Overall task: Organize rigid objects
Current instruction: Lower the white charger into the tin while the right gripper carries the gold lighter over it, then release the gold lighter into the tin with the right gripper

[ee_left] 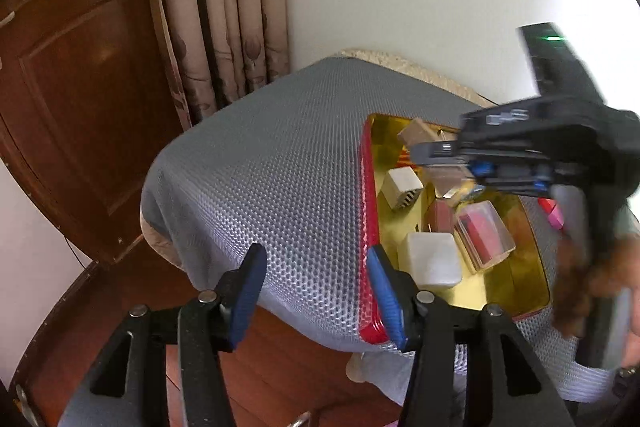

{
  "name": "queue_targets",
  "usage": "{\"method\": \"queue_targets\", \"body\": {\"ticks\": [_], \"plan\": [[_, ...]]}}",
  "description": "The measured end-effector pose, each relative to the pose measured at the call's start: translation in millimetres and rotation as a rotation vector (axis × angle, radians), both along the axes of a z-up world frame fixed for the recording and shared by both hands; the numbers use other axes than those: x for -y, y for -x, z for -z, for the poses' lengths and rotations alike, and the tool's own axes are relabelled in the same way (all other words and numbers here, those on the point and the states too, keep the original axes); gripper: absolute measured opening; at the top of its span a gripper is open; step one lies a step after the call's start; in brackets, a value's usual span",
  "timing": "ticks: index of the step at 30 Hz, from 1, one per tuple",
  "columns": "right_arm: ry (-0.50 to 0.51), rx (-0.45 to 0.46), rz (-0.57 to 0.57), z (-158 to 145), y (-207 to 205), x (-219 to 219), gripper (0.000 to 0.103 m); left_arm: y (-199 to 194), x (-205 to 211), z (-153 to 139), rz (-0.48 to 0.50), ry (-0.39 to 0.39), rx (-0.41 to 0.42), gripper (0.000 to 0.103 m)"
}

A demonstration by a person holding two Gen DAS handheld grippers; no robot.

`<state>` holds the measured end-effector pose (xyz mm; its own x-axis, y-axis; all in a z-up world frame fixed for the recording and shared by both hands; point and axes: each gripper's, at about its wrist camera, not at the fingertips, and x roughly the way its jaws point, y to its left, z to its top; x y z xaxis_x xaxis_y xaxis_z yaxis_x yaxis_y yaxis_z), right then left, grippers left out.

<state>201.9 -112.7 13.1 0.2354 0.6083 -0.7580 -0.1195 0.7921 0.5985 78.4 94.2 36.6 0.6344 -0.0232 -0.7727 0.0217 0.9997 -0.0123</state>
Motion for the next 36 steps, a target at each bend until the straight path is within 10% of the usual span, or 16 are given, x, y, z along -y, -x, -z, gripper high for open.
{"method": "queue_targets", "body": {"ticks": [19,27,36], "plan": [[-0.002,0.065,0.107,-7,-19,-3,0.032,-5,0,12,0.011,0.013,-0.079,0.056],[0.378,0.352,0.167,-25,102,114,0.069,6,13,6,0.032,-0.052,-0.023,0.056],[0.816,0.181,0.450,20,203,325,0.073,26,68,3,0.163,-0.123,-0.026,0.056]]}}
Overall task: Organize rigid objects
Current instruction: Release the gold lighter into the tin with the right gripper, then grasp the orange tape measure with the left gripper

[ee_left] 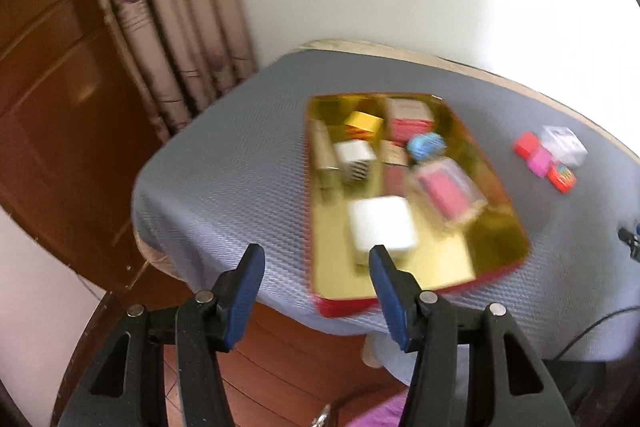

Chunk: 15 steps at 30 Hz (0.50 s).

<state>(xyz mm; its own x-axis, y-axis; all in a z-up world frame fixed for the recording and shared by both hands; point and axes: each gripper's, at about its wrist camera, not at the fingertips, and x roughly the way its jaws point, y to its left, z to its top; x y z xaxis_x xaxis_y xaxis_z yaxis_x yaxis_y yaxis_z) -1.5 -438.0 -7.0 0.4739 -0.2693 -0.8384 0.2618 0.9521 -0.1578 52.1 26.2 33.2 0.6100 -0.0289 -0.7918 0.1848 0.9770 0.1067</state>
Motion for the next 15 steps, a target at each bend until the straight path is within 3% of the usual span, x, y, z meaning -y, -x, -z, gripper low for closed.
{"method": "queue_targets", "body": {"ticks": [2,4,6,10,15], "plan": [[-0.004,-0.004,0.053,5,15,31,0.085,2,19,0,0.043,0.015,-0.029,0.056],[-0.008,-0.001,0.081,8,24,47,0.088,5,43,0,0.102,0.026,-0.063,0.056],[-0.072,0.029,0.105,9,31,59,0.089,7,71,0,0.173,0.038,-0.099,0.056],[-0.141,0.052,0.102,9,30,68,0.094,-3,135,5,0.317,0.136,-0.268,0.056],[-0.214,0.111,0.081,4,41,76,0.095,-25,204,22,0.356,0.214,-0.411,0.056]]}}
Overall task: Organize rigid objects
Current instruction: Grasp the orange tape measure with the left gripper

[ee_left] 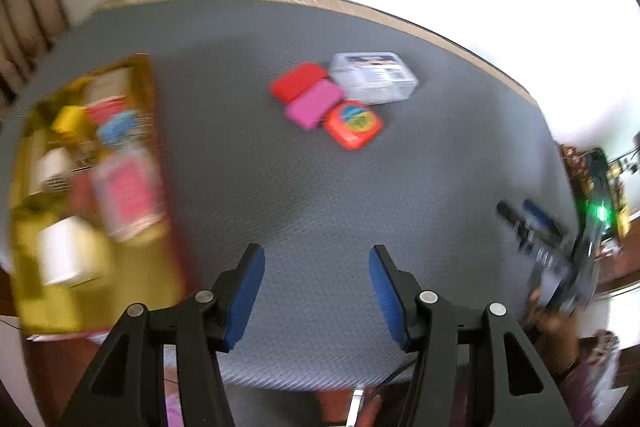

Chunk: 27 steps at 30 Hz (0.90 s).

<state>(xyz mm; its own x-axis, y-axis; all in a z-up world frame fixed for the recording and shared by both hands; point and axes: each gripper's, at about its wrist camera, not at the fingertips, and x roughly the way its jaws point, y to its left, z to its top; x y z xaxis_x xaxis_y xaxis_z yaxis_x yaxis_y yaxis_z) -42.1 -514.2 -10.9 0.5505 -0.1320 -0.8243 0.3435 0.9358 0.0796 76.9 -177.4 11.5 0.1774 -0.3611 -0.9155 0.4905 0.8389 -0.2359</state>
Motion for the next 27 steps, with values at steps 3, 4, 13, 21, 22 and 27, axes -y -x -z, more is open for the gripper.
{"method": "queue_targets", "body": {"ticks": [3,4,13,21,22,27], "plan": [[-0.016,0.024,-0.017,-1,4,2,0.096,-20,34,13,-0.032,-0.003,-0.057,0.056],[-0.016,0.026,-0.023,-5,6,-6,0.096,-28,45,18,-0.052,-0.011,-0.075,0.056],[-0.063,0.084,-0.077,-14,14,-6,0.096,-77,91,38,-0.188,-0.046,-0.160,0.056],[-0.188,0.140,-0.064,-23,31,16,0.097,-92,115,48,-0.247,-0.102,-0.186,0.056],[-0.200,0.144,-0.061,-26,34,19,0.097,-93,118,50,-0.259,-0.103,-0.193,0.056],[-0.269,0.163,-0.043,-30,45,32,0.098,-101,125,62,-0.319,-0.107,-0.234,0.056]]}}
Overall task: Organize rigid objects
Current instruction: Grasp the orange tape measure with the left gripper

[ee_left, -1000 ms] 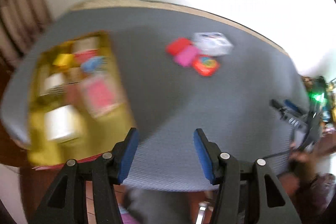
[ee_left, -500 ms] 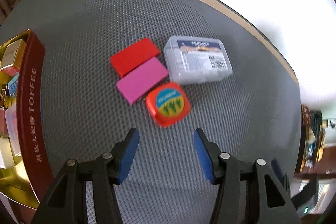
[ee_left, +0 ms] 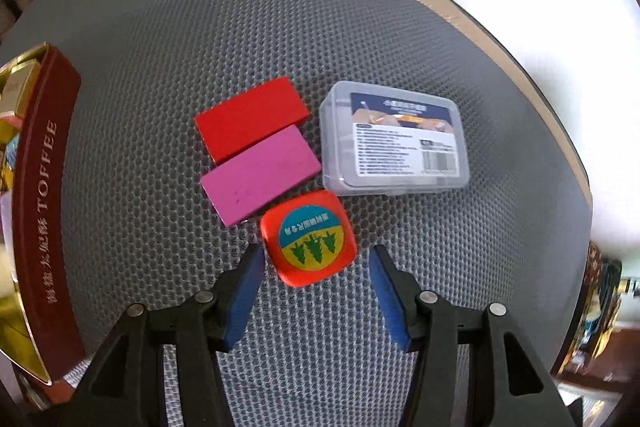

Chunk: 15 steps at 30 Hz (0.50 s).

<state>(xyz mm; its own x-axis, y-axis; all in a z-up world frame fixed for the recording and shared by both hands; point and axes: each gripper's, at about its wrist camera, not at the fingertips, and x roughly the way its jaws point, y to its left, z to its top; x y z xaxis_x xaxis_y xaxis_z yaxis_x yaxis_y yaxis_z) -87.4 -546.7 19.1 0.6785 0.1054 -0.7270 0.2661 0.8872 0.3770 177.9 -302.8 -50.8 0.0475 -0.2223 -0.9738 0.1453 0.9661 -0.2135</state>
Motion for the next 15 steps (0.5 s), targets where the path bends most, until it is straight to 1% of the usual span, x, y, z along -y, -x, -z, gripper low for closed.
{"method": "queue_targets", "body": {"ticks": [2,3,5,8,10,12,15], "plan": [[-0.017,0.004,0.000,3,-6,1,0.098,-2,2,8,-0.027,0.007,-0.032,0.056],[-0.024,0.007,0.001,3,-7,1,0.098,-5,1,10,-0.039,0.006,-0.036,0.056],[-0.030,0.014,0.002,3,-6,3,0.098,-7,2,9,-0.067,0.001,-0.022,0.056],[-0.029,0.018,0.001,0,-3,3,0.098,-9,8,11,-0.087,-0.020,-0.025,0.056],[-0.027,0.018,0.001,0,-3,2,0.099,-10,18,14,-0.085,-0.035,-0.020,0.055],[-0.030,0.016,0.005,-1,-1,3,0.099,-4,24,15,-0.075,-0.061,-0.004,0.049],[-0.040,0.011,0.017,3,-6,2,0.099,5,32,16,-0.053,-0.056,0.015,0.049]]}}
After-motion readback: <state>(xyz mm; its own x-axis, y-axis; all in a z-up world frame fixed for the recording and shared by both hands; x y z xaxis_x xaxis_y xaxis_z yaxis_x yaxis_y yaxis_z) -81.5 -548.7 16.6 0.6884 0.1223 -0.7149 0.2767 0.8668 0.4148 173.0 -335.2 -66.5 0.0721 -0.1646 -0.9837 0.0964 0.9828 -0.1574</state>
